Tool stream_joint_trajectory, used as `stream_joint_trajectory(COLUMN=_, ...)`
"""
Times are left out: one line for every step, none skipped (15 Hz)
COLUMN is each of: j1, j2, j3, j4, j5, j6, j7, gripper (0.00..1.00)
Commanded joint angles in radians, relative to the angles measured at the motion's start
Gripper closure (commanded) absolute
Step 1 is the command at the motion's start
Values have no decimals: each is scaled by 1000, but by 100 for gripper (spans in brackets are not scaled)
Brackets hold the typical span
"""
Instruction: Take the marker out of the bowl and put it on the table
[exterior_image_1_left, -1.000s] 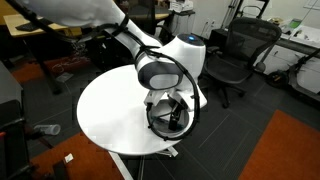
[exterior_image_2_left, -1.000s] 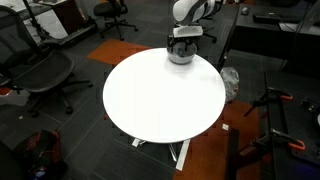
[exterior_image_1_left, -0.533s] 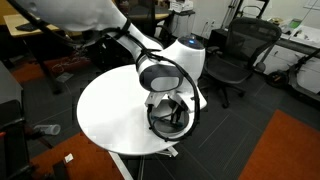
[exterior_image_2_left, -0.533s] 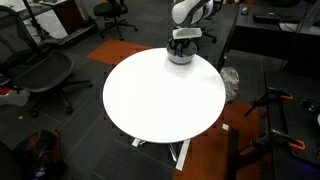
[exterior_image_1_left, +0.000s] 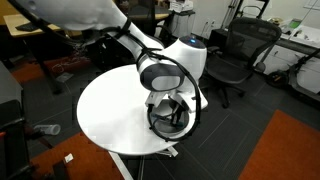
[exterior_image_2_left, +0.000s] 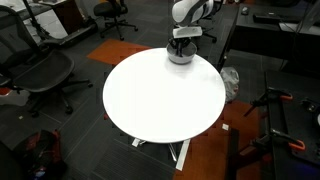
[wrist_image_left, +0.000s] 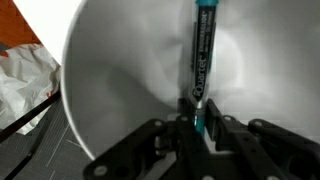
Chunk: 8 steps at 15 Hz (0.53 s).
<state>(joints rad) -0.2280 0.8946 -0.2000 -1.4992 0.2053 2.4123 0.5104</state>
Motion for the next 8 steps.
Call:
stream_joint_trajectory(j1=24, j2=-95, j3=-23, j4=-84, j5=-2, j6=5, j7=-16, gripper=95)
stream_joint_trajectory(j1=30, j2=-114, j3=-28, j4=-99, j5=-6, j6=14, j7=-14, gripper=95)
stream_joint_trajectory(j1=38, j2=-142, j3=-33, j4=-126, j5=-11, j6=24, j7=-13, gripper=95)
stream_joint_trajectory(j1=44, j2=-166, j3=-38, j4=-146, j5=-17, j6=30, j7=-12, gripper=95)
stream_joint_trajectory(j1=56, j2=-195, j3=-48, j4=-172, j5=-27, j6=36, j7=-9, gripper=95)
stream_joint_trajectory(j1=65, j2=-221, j3=-56, j4=-193, j5=-35, j6=41, j7=-8, gripper=95)
stream_joint_trajectory(j1=75, j2=-245, j3=-63, j4=-214, j5=-45, j6=49, j7=-6, gripper=95)
stream_joint_trajectory(j1=86, j2=-276, j3=-70, j4=-238, j5=-60, j6=53, j7=-9, gripper=95)
